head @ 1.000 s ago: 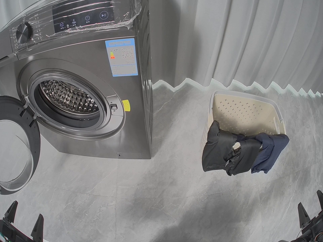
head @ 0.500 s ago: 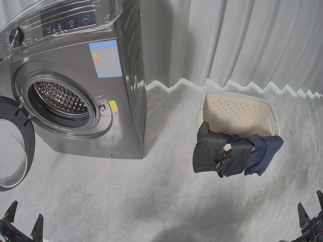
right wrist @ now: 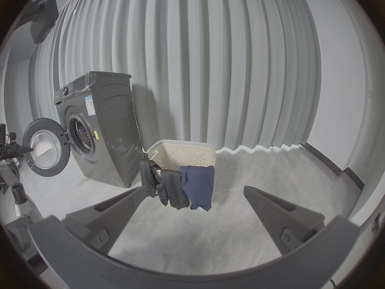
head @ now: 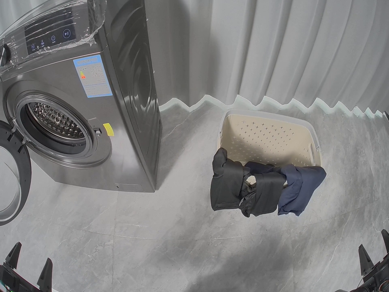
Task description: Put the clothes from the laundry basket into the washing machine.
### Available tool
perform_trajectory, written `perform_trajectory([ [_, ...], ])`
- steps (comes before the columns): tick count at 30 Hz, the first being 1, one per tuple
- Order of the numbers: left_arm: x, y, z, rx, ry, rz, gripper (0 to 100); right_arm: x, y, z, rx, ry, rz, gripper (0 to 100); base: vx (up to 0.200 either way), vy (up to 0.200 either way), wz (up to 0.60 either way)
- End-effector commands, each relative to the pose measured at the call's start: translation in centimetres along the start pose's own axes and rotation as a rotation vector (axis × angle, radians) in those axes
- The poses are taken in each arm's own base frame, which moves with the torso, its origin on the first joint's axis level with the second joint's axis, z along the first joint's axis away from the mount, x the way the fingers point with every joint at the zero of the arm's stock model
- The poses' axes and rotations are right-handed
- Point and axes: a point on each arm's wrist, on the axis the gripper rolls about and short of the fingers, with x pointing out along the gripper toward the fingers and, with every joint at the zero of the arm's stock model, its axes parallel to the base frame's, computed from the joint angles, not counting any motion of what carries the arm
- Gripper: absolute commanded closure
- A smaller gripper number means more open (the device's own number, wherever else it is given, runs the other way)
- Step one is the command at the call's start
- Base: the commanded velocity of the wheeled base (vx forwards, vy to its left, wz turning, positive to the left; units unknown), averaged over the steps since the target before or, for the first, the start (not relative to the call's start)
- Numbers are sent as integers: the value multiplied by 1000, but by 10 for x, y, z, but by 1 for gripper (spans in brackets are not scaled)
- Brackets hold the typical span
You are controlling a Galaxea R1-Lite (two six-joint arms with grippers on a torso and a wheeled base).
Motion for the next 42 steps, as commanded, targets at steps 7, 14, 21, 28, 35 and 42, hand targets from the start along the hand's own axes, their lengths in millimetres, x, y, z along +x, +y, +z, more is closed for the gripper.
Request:
perform_trajectory([
  [7,0,0,-5,1,6,0,0,0,0,-4,0,-1,2,0,0,-143,0],
  [14,0,0,-5,0,6,0,0,0,0,-4,0,-1,0,0,0,-200,0],
  [21,0,0,-5,0,6,0,0,0,0,-4,0,-1,2,0,0,-200,0],
  [28,0,0,-5,0,6,0,0,0,0,-4,0,-1,0,0,0,-57,0],
  [35,0,0,-5,0,6,0,0,0,0,-4,0,-1,0,0,0,0,0],
  [42,0,0,-5,1,6,2,0,0,0,-4,0,-1,0,0,0,-114,0],
])
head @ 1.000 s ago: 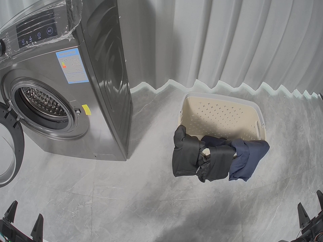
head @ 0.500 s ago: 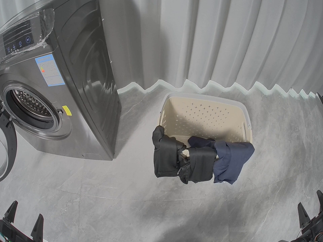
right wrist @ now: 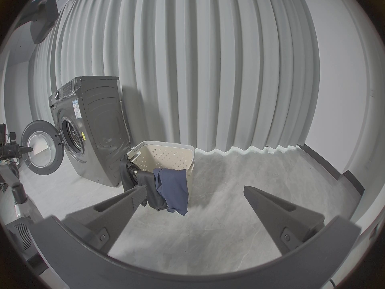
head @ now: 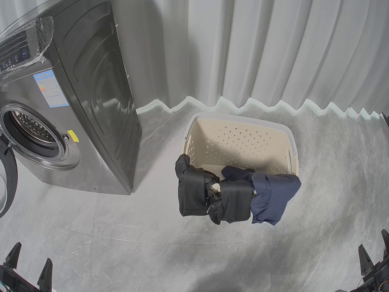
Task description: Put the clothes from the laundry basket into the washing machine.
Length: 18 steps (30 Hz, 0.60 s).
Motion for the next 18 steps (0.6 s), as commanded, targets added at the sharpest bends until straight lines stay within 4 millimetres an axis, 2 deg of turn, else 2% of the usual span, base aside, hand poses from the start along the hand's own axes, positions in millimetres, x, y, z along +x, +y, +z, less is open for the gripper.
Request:
perform_trajectory([
  [1,0,0,-5,0,6,0,0,0,0,-4,0,-2,0,0,0,-200,0],
  [5,0,0,-5,0,6,0,0,0,0,-4,0,-2,0,0,0,-200,0],
  [18,0,0,-5,0,6,-2,0,0,0,-4,0,-2,0,0,0,0,0],
])
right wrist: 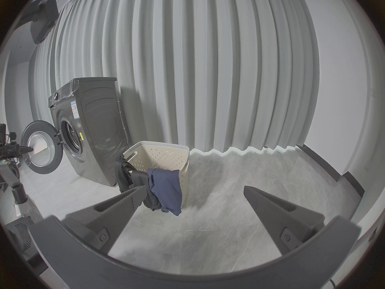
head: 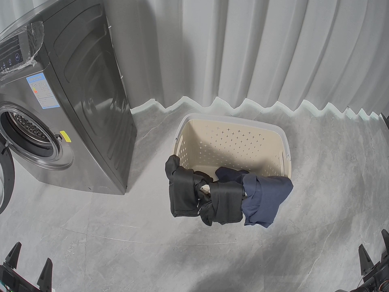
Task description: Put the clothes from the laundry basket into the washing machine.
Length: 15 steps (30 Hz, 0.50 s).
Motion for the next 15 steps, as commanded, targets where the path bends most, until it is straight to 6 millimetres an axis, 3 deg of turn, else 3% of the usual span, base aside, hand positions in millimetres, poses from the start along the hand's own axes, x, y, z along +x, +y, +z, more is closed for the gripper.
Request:
perform_trajectory([
  [1,0,0,-5,0,6,1,0,0,0,-4,3,-4,2,0,0,0,0],
  [5,0,0,-5,0,6,0,0,0,0,-5,8,-3,1,0,0,0,0],
  [8,0,0,-5,0,6,0,0,0,0,-4,3,-4,1,0,200,0,0],
  [15,0,0,-5,0,6,0,0,0,0,-5,0,-1,-1,0,0,0,0],
])
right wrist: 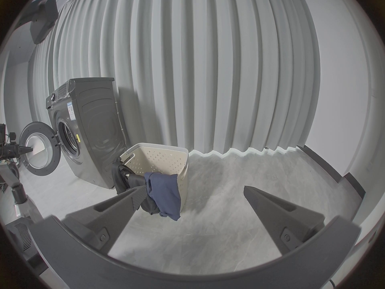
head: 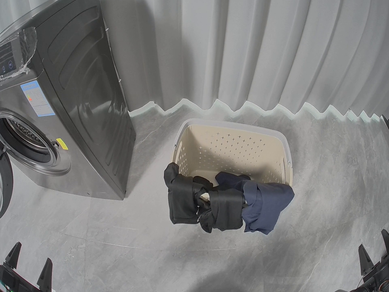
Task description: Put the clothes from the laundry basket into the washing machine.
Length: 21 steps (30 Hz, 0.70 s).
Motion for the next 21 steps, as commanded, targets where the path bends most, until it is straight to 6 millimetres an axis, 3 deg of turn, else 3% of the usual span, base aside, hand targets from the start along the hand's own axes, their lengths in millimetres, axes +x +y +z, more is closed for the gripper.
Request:
perform_trajectory([
  [1,0,0,-5,0,6,0,0,0,0,-5,2,-1,0,0,0,0,0],
  [9,0,0,-5,0,6,0,0,0,0,-4,8,-6,-11,0,0,0,0],
  [12,0,0,-5,0,6,2,0,-3,0,9,6,-72,-14,0,0,0,0],
  [13,0,0,-5,1,6,2,0,-14,0,40,7,-187,-14,0,0,0,0],
  [14,0,0,-5,1,6,0,0,-15,0,45,8,-193,-12,0,0,0,0],
  [15,0,0,-5,1,6,0,0,-15,-1,64,5,-181,-14,0,0,0,0],
  [19,0,0,-5,1,6,0,0,5,0,76,-5,-18,4,0,0,0,0],
  [21,0,0,-5,1,6,0,0,29,0,75,-3,131,38,0,0,0,0],
])
